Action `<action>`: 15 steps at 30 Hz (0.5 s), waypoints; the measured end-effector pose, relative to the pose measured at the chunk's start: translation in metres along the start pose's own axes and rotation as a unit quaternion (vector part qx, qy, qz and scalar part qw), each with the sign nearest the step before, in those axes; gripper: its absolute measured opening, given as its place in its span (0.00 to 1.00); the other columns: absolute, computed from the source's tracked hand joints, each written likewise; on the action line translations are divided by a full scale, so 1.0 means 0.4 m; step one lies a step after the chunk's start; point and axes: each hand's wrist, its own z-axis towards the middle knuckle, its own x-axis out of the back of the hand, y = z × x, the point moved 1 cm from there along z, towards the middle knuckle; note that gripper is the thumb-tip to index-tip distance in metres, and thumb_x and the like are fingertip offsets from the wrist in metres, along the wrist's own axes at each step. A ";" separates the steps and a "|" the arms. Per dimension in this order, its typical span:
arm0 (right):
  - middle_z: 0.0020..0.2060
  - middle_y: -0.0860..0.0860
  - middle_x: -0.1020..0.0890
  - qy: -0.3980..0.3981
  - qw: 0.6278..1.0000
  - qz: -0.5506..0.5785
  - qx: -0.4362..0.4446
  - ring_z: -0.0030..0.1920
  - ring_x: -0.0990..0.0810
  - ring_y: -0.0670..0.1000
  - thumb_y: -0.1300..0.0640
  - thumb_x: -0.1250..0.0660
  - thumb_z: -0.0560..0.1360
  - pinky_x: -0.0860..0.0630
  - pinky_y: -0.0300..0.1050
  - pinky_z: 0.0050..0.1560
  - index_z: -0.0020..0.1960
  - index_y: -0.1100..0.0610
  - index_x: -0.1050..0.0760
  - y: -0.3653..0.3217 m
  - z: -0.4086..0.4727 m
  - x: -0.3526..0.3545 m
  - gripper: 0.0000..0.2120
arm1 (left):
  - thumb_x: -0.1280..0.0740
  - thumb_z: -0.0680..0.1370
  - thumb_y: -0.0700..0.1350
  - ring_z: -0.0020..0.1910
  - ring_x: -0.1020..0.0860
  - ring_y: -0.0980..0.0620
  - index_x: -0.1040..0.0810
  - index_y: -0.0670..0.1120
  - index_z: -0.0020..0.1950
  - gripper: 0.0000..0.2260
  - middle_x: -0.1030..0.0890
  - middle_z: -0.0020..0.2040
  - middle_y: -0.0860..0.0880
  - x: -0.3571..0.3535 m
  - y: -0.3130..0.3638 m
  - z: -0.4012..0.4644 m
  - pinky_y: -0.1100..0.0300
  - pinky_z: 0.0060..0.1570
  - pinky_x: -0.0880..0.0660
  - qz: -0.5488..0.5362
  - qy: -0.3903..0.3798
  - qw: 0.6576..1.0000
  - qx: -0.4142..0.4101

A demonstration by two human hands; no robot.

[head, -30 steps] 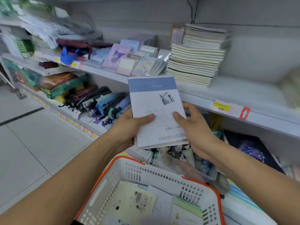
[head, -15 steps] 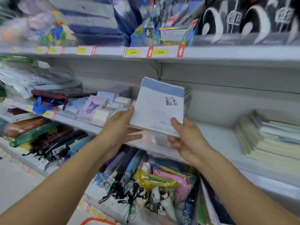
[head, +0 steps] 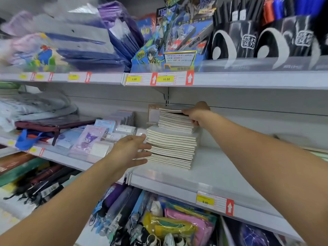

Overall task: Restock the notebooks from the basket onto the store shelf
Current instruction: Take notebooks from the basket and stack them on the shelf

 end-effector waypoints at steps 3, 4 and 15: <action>0.47 0.54 0.23 0.025 0.996 -0.081 0.023 0.51 0.19 0.57 0.45 0.23 0.70 0.27 0.43 0.44 0.51 0.59 0.26 0.001 0.006 0.003 0.22 | 0.35 0.80 0.51 0.51 0.16 0.47 0.26 0.45 0.60 0.12 0.16 0.53 0.46 0.003 -0.011 -0.003 0.53 0.48 0.19 0.007 0.006 1.000 0.003; 0.50 0.54 0.22 0.027 0.994 -0.103 0.019 0.55 0.19 0.57 0.43 0.23 0.69 0.27 0.43 0.45 0.56 0.60 0.26 0.005 0.009 0.005 0.26 | 0.35 0.80 0.50 0.51 0.16 0.47 0.25 0.46 0.60 0.12 0.16 0.53 0.46 0.005 -0.013 -0.005 0.54 0.47 0.19 0.008 0.006 1.000 0.003; 0.43 0.53 0.18 0.207 0.926 0.095 0.302 0.43 0.20 0.50 0.50 0.33 0.77 0.26 0.41 0.44 0.50 0.58 0.20 0.148 -0.319 -0.113 0.11 | 0.34 0.80 0.52 0.45 0.16 0.48 0.22 0.45 0.55 0.11 0.15 0.50 0.45 0.058 -0.145 -0.162 0.54 0.45 0.19 0.119 0.017 0.992 0.042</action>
